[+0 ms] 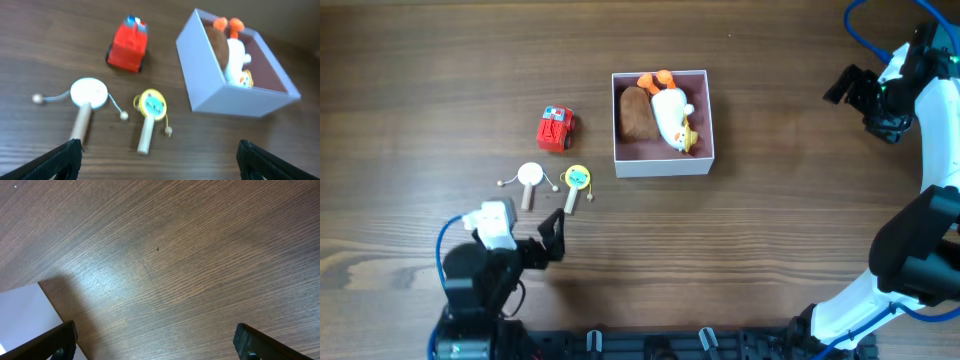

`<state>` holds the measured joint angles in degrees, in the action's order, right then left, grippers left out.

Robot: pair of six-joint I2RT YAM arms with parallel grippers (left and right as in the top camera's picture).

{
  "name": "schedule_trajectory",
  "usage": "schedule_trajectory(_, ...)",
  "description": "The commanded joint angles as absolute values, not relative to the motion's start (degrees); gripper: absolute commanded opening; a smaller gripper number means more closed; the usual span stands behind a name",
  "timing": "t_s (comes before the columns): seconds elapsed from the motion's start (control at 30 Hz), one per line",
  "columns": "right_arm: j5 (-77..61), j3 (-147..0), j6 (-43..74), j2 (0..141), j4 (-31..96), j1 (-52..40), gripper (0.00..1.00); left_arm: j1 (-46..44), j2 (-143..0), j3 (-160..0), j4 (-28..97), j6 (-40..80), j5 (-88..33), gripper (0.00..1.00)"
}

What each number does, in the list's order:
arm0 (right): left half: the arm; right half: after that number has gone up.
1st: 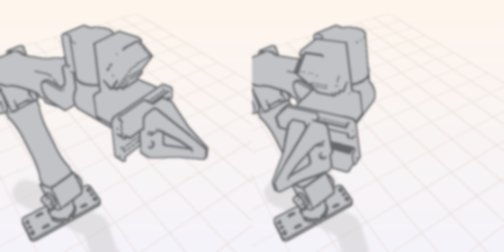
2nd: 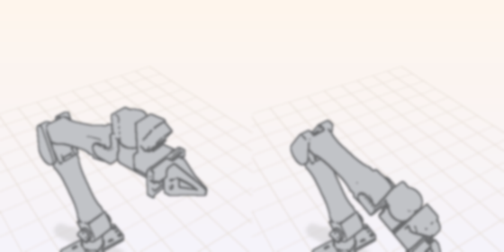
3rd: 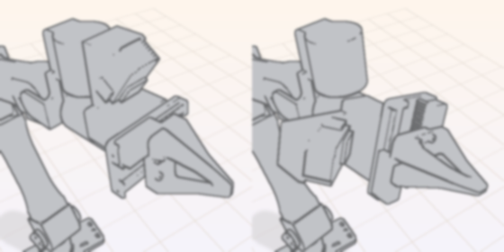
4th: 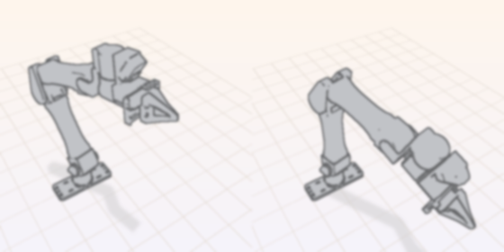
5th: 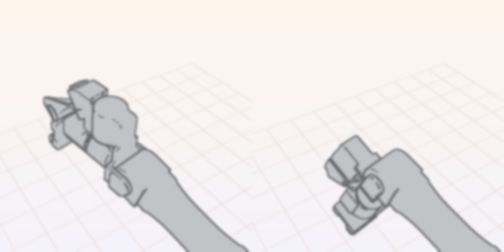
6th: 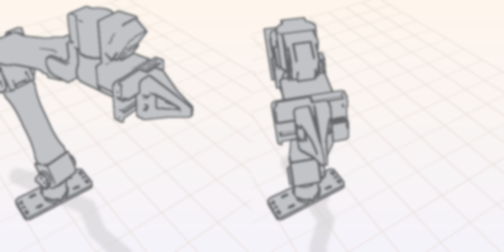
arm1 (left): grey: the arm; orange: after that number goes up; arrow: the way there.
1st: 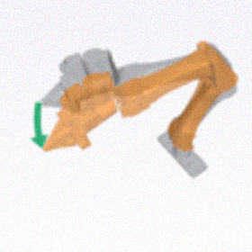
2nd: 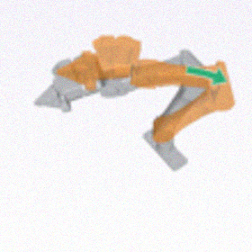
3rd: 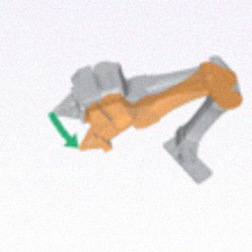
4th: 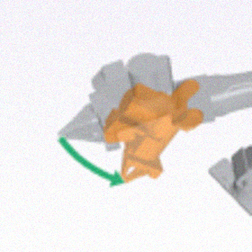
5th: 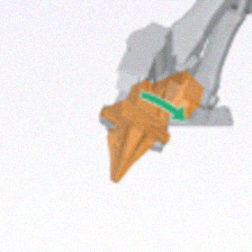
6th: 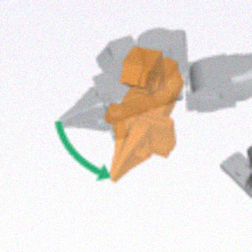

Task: Pack container
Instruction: 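Raise right gripper away from the box to the upper right, then reach left gripper to the red toy truck and grasp it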

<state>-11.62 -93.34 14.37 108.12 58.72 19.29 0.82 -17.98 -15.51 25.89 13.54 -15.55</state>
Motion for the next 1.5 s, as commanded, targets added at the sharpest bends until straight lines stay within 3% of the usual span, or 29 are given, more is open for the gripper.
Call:
schedule_trajectory(0.0,-12.56,-93.06,15.42,108.88,58.0,19.2,1.0,1.13,-33.39,-29.71,27.88,15.55,-11.9,0.99)
schedule_trajectory(0.3,-12.56,-93.06,15.42,108.88,57.17,19.2,1.0,1.13,-72.64,-62.83,50.63,13.72,-11.62,1.0)
schedule_trajectory(0.5,-12.56,-93.06,15.4,108.88,55.46,19.2,1.0,0.71,-87.18,-69.76,48.56,11.79,-15.14,0.99)
schedule_trajectory(0.7,-12.56,-93.06,15.42,108.88,51.53,19.2,1.0,-2.15,-95.42,-75.61,49.84,6.59,-7.27,1.0)
schedule_trajectory(0.9,-12.56,-93.06,15.42,108.88,49.19,19.2,1.0,-4.45,-98.28,-76.05,47.51,-8.99,-6.2,0.96)
schedule_trajectory(1.47,-12.56,-93.06,15.42,108.88,48.58,19.2,1.0,-4.78,-109.82,-76.05,35.68,-10.33,-2.94,0.94)
